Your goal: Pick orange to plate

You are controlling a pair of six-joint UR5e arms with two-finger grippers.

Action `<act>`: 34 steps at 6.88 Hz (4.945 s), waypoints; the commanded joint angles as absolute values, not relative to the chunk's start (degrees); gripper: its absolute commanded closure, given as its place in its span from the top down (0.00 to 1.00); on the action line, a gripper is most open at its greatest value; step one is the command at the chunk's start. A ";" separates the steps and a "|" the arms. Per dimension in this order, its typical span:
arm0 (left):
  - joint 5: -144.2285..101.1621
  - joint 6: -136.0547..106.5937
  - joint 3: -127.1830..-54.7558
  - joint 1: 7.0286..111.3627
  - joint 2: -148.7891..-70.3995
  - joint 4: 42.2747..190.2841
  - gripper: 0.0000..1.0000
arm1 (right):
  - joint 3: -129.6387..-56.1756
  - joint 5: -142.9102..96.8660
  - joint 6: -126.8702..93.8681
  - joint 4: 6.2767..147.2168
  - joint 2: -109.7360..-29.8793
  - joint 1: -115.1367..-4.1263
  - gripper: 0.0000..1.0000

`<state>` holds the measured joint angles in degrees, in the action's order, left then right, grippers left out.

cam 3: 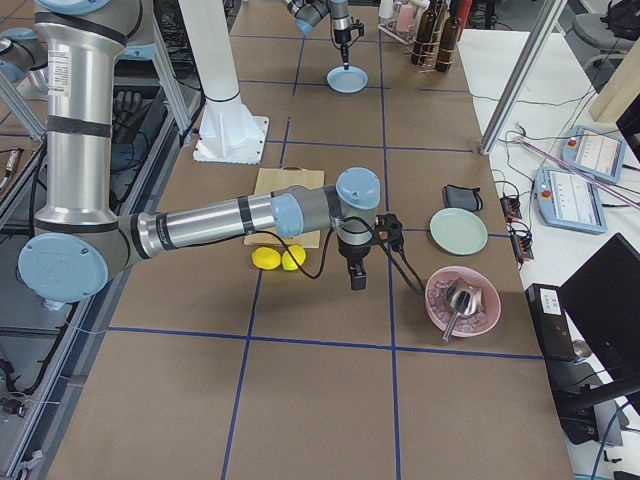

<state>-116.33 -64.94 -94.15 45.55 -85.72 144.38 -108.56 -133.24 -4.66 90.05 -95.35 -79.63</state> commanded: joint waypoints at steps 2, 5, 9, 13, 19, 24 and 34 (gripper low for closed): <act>-120.05 -67.74 -100.55 45.70 -91.45 143.53 0.00 | -108.63 -133.24 -4.66 90.00 -95.27 -79.63 1.00; -115.61 -81.08 -93.37 40.13 -113.22 132.92 0.00 | -108.63 -133.16 -4.57 90.00 -95.27 -79.63 1.00; -101.38 -83.59 -82.89 28.76 -123.92 129.90 0.00 | -108.54 -133.24 -4.57 90.09 -95.27 -79.63 1.00; -102.20 -78.95 -83.75 30.57 -124.01 127.37 1.00 | -108.46 -133.24 -4.66 90.09 -95.27 -79.63 1.00; -118.90 -24.37 -110.38 58.29 -106.40 94.22 1.00 | -108.54 -133.33 -5.36 90.09 -95.01 -79.45 1.00; -137.14 11.69 -101.52 89.96 -81.64 94.21 1.00 | -108.54 -133.33 -5.36 90.09 -94.57 -79.45 1.00; -134.05 6.77 -98.78 95.10 -79.28 93.60 1.00 | -96.37 -122.22 -34.59 82.42 -71.20 -55.40 1.00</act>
